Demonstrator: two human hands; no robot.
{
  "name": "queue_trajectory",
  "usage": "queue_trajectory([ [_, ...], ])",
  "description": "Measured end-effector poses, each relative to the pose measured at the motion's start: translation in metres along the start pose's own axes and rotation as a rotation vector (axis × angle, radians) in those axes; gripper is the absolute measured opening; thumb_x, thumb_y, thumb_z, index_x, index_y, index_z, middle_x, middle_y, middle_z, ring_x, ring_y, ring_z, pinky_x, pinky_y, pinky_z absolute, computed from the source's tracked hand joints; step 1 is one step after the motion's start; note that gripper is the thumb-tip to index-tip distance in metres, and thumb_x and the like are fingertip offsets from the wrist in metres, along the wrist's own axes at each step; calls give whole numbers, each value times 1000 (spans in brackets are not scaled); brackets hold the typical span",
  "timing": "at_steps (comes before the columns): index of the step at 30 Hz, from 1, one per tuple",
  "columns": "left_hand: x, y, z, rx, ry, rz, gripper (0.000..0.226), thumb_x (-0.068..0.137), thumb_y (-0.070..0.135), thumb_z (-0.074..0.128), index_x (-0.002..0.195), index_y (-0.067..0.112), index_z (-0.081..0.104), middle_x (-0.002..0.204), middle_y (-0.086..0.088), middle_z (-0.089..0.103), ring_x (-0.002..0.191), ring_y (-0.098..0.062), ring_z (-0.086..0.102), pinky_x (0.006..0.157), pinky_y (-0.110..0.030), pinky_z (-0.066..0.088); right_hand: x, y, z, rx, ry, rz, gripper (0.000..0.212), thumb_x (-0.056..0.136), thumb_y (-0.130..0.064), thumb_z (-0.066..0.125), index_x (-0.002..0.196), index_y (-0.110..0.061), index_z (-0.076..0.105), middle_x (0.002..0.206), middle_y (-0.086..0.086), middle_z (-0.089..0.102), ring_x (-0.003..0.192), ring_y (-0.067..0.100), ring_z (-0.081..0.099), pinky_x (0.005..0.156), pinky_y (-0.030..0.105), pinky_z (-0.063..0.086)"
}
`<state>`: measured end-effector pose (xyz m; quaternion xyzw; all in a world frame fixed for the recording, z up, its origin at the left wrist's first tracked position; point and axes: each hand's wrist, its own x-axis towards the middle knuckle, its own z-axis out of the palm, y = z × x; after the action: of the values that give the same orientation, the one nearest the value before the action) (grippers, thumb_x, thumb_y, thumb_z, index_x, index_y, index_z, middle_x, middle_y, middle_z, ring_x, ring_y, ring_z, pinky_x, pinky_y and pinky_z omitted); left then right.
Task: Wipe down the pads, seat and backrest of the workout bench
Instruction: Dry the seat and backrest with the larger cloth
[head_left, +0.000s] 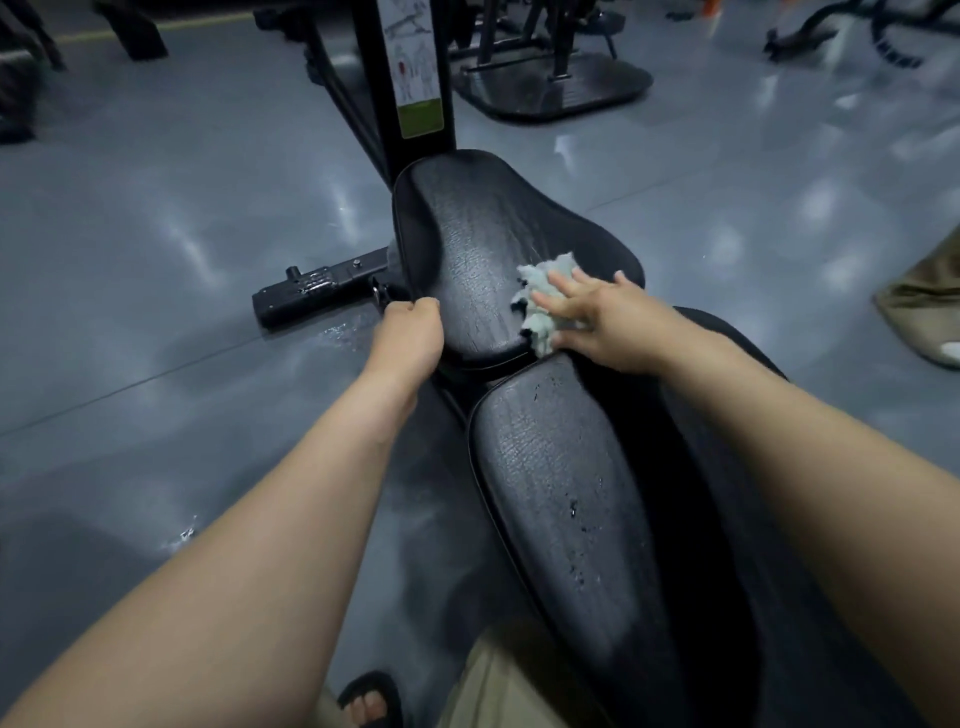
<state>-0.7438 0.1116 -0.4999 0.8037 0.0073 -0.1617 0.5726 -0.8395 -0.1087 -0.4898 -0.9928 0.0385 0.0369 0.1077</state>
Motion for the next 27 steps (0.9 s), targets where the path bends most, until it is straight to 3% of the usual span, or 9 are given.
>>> queue_trajectory([
  [3, 36, -28, 12, 93, 19, 21, 80, 67, 67, 42, 119, 9, 61, 128, -25, 60, 118, -42, 59, 101, -59, 49, 0, 21, -5, -18, 4, 163, 64, 99, -43, 57, 156, -39, 28, 168, -5, 11, 155, 23, 11, 123, 54, 12],
  [5, 54, -41, 19, 142, 20, 33, 87, 63, 71, 41, 121, 10, 61, 128, -25, 59, 117, -43, 59, 101, -60, 49, -1, 2, -2, -36, 20, 136, 60, 100, -34, 54, 156, -34, 32, 169, -2, 10, 155, 30, 12, 121, 55, 14],
  [9, 11, -5, 14, 166, 27, 13, 80, 79, 67, 44, 135, 11, 55, 141, -18, 50, 125, -37, 54, 108, -49, 45, -6, -39, 14, -59, 39, -81, 56, 102, -33, 48, 156, -34, 32, 169, 1, 10, 155, 30, 8, 122, 53, 15],
  [12, 7, -1, 15, 231, 29, 20, 66, 98, 54, 46, 143, 6, 46, 149, -23, 35, 135, -39, 42, 117, -40, 32, -5, -19, 13, -57, 12, 26, 59, 106, -42, 35, 160, -34, 12, 169, -7, -2, 156, 19, -1, 125, 52, 7],
  [15, 13, -4, 16, 283, 39, 33, 67, 99, 55, 45, 143, 4, 43, 147, -22, 31, 134, -41, 40, 118, -40, 29, 1, 9, 8, -53, 18, 212, 62, 107, -47, 24, 161, -29, -1, 169, -4, -8, 156, 20, -3, 125, 49, 5],
  [21, 27, -6, 18, 273, 16, 35, 82, 97, 64, 43, 149, 2, 32, 150, -19, 25, 136, -34, 38, 115, -34, 27, 37, 51, -2, 118, 40, 403, 62, 108, -44, 22, 161, -22, -2, 169, 5, -7, 156, 25, -3, 125, 45, 4],
  [27, 35, -8, 29, 310, 54, 100, 74, 99, 60, 42, 136, -2, 29, 144, -21, 26, 136, -39, 35, 114, -40, 27, 80, 61, -14, 141, 65, 436, 63, 108, -42, 23, 161, -12, 7, 167, 15, 15, 153, 30, 18, 123, 41, 17],
])
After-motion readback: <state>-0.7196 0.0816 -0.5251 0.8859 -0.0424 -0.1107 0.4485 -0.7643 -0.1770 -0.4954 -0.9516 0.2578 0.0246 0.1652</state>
